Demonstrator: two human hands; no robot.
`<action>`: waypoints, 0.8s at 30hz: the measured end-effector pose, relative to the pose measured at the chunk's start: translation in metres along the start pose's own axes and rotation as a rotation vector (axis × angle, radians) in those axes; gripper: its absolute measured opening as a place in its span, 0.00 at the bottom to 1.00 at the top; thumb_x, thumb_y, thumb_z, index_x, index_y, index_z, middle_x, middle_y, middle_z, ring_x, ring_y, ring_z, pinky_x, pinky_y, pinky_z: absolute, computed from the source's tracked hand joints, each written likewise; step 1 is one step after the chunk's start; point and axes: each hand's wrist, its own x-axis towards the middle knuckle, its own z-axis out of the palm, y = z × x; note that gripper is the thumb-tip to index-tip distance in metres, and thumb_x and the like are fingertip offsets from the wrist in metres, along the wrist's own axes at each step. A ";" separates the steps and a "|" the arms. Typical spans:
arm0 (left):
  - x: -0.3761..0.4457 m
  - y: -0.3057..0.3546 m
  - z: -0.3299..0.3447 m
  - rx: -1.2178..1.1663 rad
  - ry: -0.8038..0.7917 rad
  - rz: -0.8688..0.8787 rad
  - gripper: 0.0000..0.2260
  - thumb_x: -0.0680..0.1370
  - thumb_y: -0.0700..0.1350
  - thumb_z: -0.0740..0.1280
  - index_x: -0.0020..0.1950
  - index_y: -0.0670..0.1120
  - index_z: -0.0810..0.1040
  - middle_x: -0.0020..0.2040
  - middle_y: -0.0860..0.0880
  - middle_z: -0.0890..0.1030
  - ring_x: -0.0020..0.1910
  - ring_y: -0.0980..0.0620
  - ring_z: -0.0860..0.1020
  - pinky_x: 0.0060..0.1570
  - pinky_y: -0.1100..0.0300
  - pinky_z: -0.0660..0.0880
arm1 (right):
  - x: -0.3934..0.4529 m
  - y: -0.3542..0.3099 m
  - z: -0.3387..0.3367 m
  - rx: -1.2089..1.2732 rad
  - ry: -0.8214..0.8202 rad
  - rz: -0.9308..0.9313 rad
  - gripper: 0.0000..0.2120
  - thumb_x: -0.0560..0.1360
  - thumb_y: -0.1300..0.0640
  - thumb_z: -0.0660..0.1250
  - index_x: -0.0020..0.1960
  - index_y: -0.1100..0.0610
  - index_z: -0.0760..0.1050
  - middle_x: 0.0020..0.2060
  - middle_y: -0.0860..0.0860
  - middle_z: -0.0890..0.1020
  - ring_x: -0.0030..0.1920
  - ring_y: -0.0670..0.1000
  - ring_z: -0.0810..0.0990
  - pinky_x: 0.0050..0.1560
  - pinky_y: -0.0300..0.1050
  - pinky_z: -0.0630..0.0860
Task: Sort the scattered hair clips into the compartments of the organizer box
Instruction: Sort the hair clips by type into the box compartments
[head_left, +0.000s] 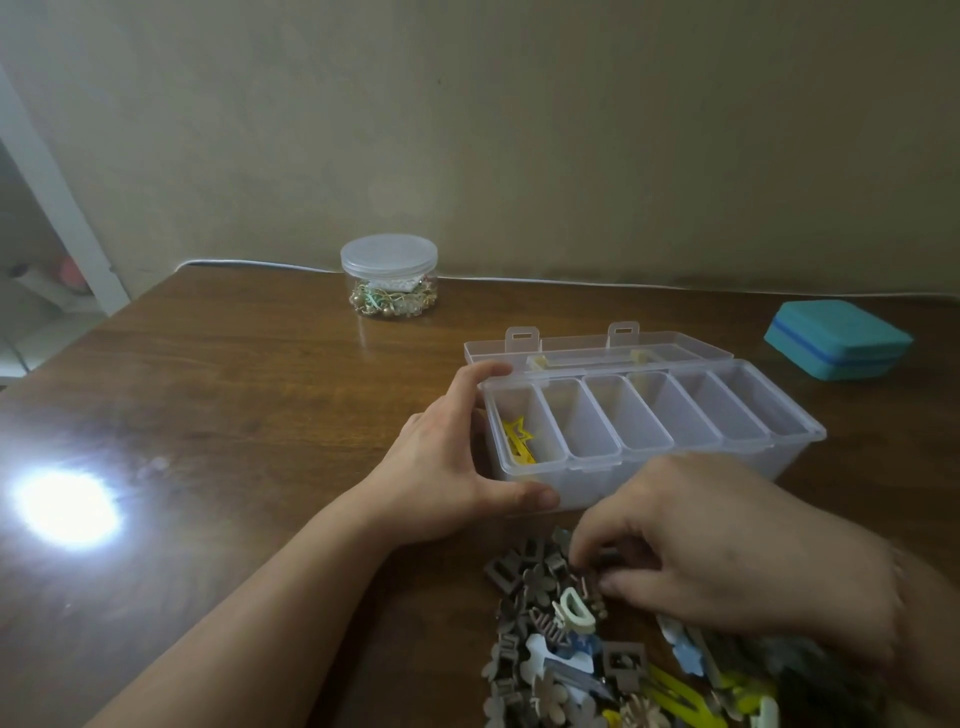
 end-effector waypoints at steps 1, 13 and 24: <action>0.000 0.000 0.000 -0.002 -0.001 -0.001 0.46 0.57 0.70 0.74 0.69 0.68 0.55 0.65 0.57 0.75 0.63 0.59 0.74 0.68 0.48 0.69 | 0.001 0.002 0.001 -0.005 -0.002 0.000 0.17 0.74 0.44 0.65 0.62 0.32 0.70 0.38 0.32 0.78 0.36 0.34 0.70 0.37 0.30 0.62; 0.000 0.000 0.000 0.001 -0.005 0.005 0.46 0.58 0.69 0.74 0.70 0.67 0.55 0.66 0.57 0.75 0.64 0.58 0.74 0.69 0.47 0.67 | 0.005 0.011 0.006 -0.076 -0.035 0.008 0.18 0.72 0.37 0.66 0.61 0.33 0.69 0.48 0.37 0.80 0.45 0.37 0.72 0.46 0.38 0.73; 0.000 0.002 -0.001 0.003 -0.015 -0.001 0.46 0.58 0.69 0.74 0.70 0.67 0.54 0.68 0.56 0.73 0.66 0.56 0.73 0.70 0.46 0.66 | 0.008 0.013 0.005 -0.098 -0.009 -0.076 0.16 0.74 0.39 0.66 0.61 0.34 0.72 0.47 0.36 0.79 0.43 0.36 0.67 0.42 0.36 0.67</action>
